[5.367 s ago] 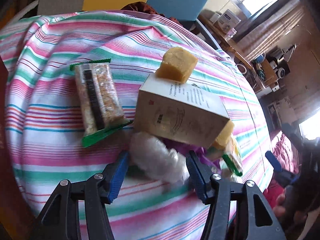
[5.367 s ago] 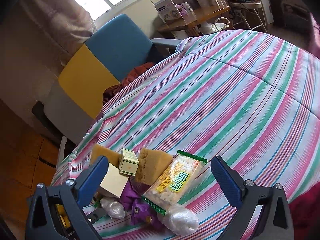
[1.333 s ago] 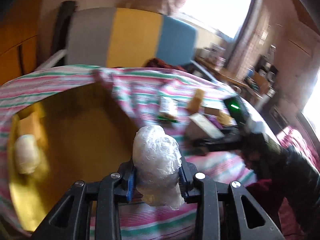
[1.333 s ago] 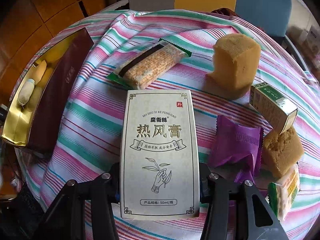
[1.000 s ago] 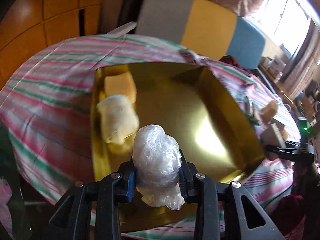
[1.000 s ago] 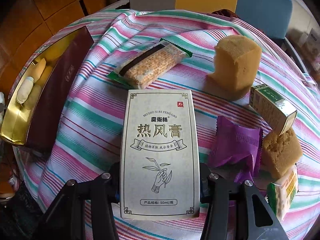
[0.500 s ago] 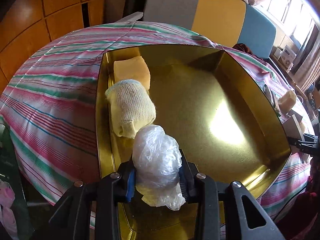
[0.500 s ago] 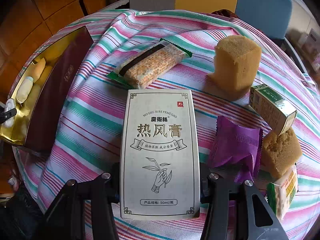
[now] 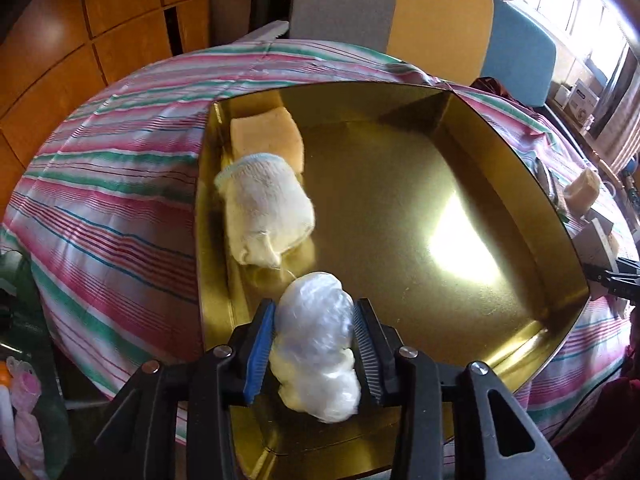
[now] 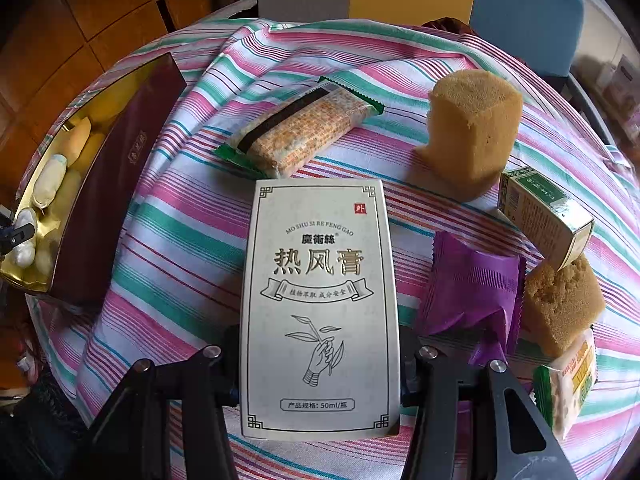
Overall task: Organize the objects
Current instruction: 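Lower the plastic-wrapped bundle into the gold box and open the left gripper, then carry the white medicine box into the gold box and open the right gripper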
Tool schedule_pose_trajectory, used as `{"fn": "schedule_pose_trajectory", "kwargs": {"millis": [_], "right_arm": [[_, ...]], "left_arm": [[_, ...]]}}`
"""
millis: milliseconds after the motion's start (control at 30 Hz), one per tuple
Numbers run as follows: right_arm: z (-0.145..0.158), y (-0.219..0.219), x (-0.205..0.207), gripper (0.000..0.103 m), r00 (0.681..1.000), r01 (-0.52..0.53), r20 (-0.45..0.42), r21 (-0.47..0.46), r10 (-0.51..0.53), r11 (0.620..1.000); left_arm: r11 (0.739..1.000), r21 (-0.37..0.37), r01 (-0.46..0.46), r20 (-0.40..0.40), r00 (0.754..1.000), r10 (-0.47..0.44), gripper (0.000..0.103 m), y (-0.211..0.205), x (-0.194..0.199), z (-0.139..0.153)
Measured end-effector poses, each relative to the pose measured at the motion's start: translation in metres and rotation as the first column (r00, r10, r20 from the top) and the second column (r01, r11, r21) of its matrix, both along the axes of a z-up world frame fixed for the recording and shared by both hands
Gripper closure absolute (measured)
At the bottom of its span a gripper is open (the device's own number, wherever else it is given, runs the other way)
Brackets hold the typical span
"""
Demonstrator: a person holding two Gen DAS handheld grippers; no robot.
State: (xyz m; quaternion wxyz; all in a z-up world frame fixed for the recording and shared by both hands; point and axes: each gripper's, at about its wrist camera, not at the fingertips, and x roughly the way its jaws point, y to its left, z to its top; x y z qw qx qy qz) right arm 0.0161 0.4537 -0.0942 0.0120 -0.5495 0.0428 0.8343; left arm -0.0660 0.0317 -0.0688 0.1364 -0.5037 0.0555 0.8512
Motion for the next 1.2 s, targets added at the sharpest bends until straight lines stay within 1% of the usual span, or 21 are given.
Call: {"fn": "schedule_pose_trajectory", "kwargs": {"millis": [133, 233, 400, 567, 633, 833, 1000, 1033, 1067, 1100, 1167, 1200], "right_arm": [[0.001, 0.0, 0.001, 0.05, 1.0, -0.001, 0.0, 0.0, 0.001, 1.0], [0.001, -0.001, 0.0, 0.047, 1.0, -0.001, 0.002, -0.005, 0.001, 1.0], [0.002, 0.0, 0.001, 0.036, 1.0, -0.001, 0.011, -0.033, 0.002, 0.999], [0.003, 0.0, 0.002, 0.035, 1.0, 0.007, 0.015, -0.046, -0.006, 0.999], [0.005, 0.002, 0.003, 0.033, 1.0, 0.016, 0.014, -0.067, -0.015, 0.998], [0.006, 0.003, 0.009, 0.033, 1.0, 0.021, 0.01, -0.068, -0.02, 0.997], [0.009, 0.007, 0.012, 0.034, 0.999, 0.037, 0.0, -0.062, -0.037, 0.997], [0.005, 0.007, 0.001, 0.035, 0.999, 0.041, -0.005, -0.054, -0.042, 0.998], [0.004, 0.005, -0.003, 0.049, 0.999, 0.045, -0.012, -0.039, -0.045, 0.998], [0.005, 0.004, -0.003, 0.051, 0.999, 0.046, -0.016, -0.033, -0.046, 0.998], [0.011, 0.001, -0.004, 0.051, 0.998, 0.058, -0.031, -0.027, -0.059, 0.998], [0.017, -0.001, -0.005, 0.051, 0.997, 0.065, -0.046, -0.026, -0.066, 0.998]], "left_arm": [[1.0, -0.03, 0.003, -0.021, 1.0, -0.003, 0.063, 0.002, 0.002, 0.003], [0.998, -0.063, 0.005, -0.052, 0.999, -0.008, 0.063, 0.004, 0.006, 0.005], [0.993, -0.114, -0.006, -0.09, 0.996, -0.004, 0.063, 0.003, 0.006, 0.006], [0.995, -0.103, -0.001, -0.08, 0.997, -0.007, 0.063, 0.003, 0.007, 0.001], [0.996, -0.092, -0.002, -0.083, 0.997, -0.005, 0.063, 0.002, 0.008, 0.002], [0.998, -0.06, -0.007, -0.097, 0.995, 0.002, 0.063, -0.001, 0.011, 0.008], [1.0, -0.007, -0.018, -0.101, 0.995, 0.017, 0.063, -0.01, 0.013, 0.015], [1.0, 0.002, -0.024, -0.103, 0.994, 0.024, 0.063, -0.012, 0.013, 0.017], [0.999, 0.011, -0.031, -0.106, 0.994, 0.032, 0.063, -0.015, 0.013, 0.019], [0.999, 0.02, -0.038, -0.109, 0.993, 0.04, 0.063, -0.019, 0.013, 0.022], [0.997, 0.057, -0.051, -0.113, 0.992, 0.057, 0.063, -0.029, 0.012, 0.027], [0.996, 0.059, -0.063, -0.119, 0.99, 0.07, 0.063, -0.033, 0.012, 0.03]]}}
